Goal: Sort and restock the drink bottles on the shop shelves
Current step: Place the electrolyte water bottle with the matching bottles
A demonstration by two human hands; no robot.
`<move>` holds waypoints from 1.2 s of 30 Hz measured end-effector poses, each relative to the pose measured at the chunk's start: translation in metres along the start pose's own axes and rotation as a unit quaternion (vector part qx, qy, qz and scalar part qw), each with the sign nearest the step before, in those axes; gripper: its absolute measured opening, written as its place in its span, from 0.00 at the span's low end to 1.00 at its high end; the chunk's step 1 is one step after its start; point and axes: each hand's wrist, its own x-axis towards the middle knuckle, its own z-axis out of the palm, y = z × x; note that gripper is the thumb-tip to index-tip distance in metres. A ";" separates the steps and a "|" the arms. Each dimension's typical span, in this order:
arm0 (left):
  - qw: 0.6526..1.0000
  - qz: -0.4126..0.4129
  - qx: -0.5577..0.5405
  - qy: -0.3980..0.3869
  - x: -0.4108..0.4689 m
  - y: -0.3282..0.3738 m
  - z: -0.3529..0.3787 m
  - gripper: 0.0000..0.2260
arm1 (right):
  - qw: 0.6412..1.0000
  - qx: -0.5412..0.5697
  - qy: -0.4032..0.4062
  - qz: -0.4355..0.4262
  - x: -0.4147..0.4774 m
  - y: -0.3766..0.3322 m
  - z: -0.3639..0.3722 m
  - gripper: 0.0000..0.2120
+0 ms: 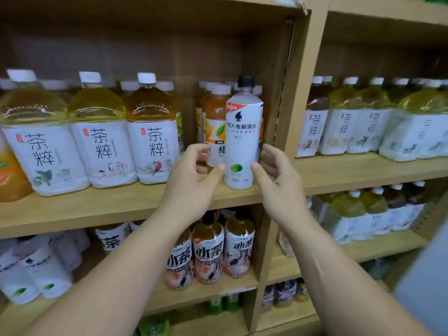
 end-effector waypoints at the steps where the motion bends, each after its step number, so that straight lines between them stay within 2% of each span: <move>1: 1.000 -0.005 0.005 -0.006 0.007 0.005 0.008 0.20 | 1.000 -0.002 -0.022 -0.006 0.006 0.002 0.000 0.24; 4: 1.000 -0.013 0.001 -0.026 0.022 0.016 0.027 0.21 | 0.999 0.010 -0.050 -0.007 0.018 0.006 0.005 0.26; 7: 1.000 -0.004 -0.018 -0.006 0.027 0.020 0.039 0.18 | 0.999 0.021 -0.039 -0.002 0.020 0.015 0.012 0.27; 11: 0.999 0.007 -0.045 0.020 0.019 0.010 0.047 0.19 | 0.999 0.020 -0.036 -0.030 0.013 0.020 0.011 0.24; 17: 0.996 0.003 -0.089 0.000 0.009 0.011 0.032 0.19 | 0.996 0.058 -0.053 -0.052 0.010 0.017 0.005 0.24; 23: 0.997 0.004 -0.082 0.016 -0.010 0.011 -0.008 0.18 | 0.985 0.146 -0.089 -0.031 -0.006 -0.006 0.018 0.28; 30: 0.996 -0.009 -0.033 0.080 -0.059 -0.001 -0.078 0.18 | 0.966 0.154 -0.198 -0.059 -0.042 -0.046 0.057 0.35; 36: 0.996 -0.019 -0.007 0.088 -0.105 -0.035 -0.148 0.25 | 0.948 0.147 -0.274 -0.076 -0.076 -0.064 0.123 0.41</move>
